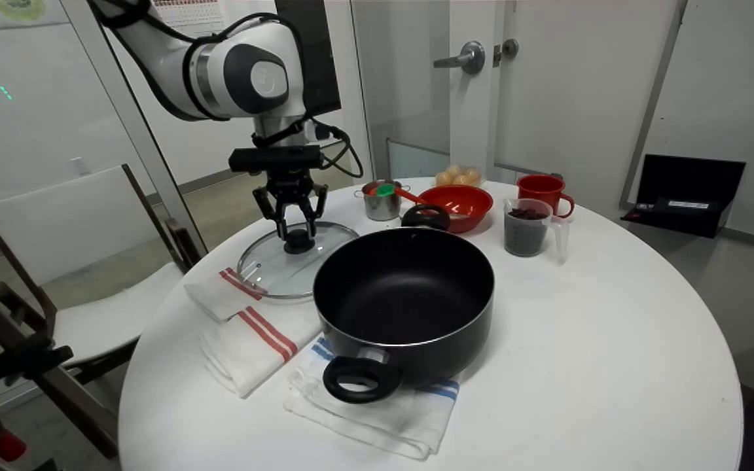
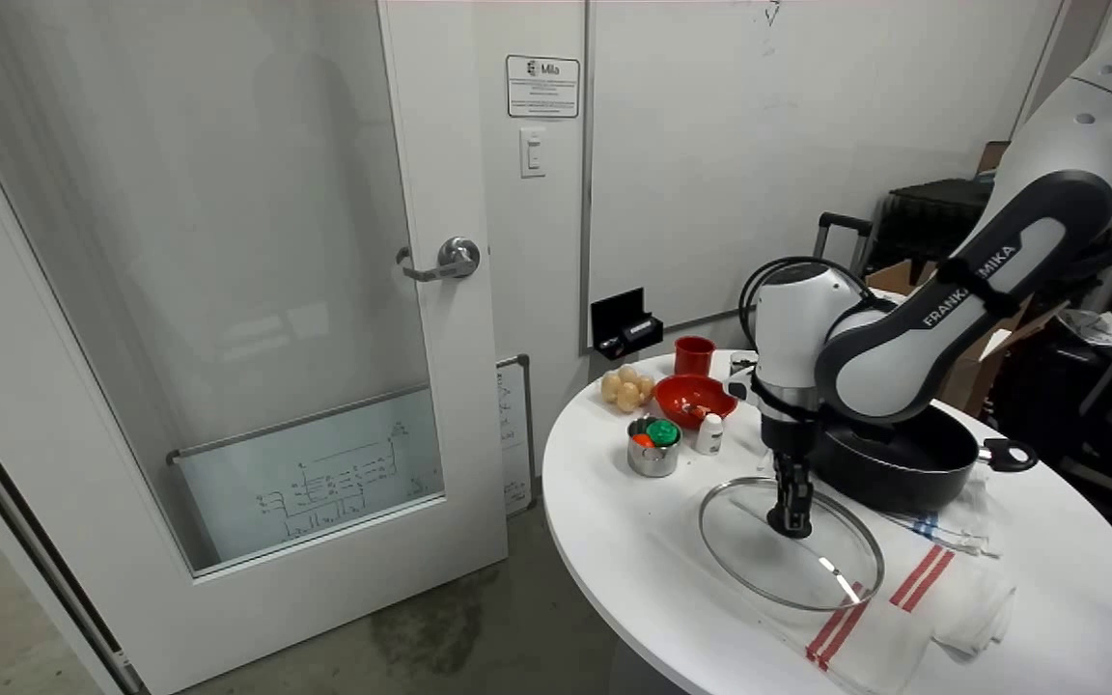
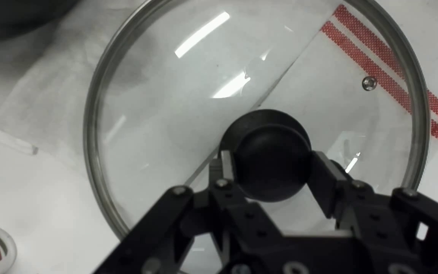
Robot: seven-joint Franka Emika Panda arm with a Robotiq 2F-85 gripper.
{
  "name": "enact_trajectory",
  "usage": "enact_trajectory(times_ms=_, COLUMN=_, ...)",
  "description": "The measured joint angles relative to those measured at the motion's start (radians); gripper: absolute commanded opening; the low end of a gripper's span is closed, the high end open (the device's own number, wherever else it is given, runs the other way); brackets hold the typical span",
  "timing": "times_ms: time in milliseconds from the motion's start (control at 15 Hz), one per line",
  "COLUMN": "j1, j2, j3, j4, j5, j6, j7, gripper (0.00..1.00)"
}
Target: Remove the glass lid from the black pot and put it on the table
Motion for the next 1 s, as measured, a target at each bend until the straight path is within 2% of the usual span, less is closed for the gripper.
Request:
enact_trajectory(times_ms=600, j1=0.033, j2=0.021, j3=-0.022, j4=-0.001, j5=-0.034, j6=0.021, j7=0.018, gripper=0.26)
enact_trajectory(times_ms=667, j1=0.036, j2=0.021, j3=-0.025, j4=-0.001, j5=-0.035, j6=0.021, j7=0.021, gripper=0.75)
enact_trajectory(times_ms=733, j1=0.039, j2=0.021, j3=-0.026, j4=-0.001, j5=-0.036, j6=0.021, j7=0.023, gripper=0.76)
enact_trajectory(times_ms=933, j1=0.041, j2=0.019, j3=-0.03, j4=-0.001, j5=-0.037, j6=0.021, j7=0.031, gripper=0.96)
enact_trajectory(times_ms=1000, j1=0.041, j2=0.016, j3=-0.03, j4=-0.001, j5=-0.037, j6=0.021, j7=0.033, gripper=0.99)
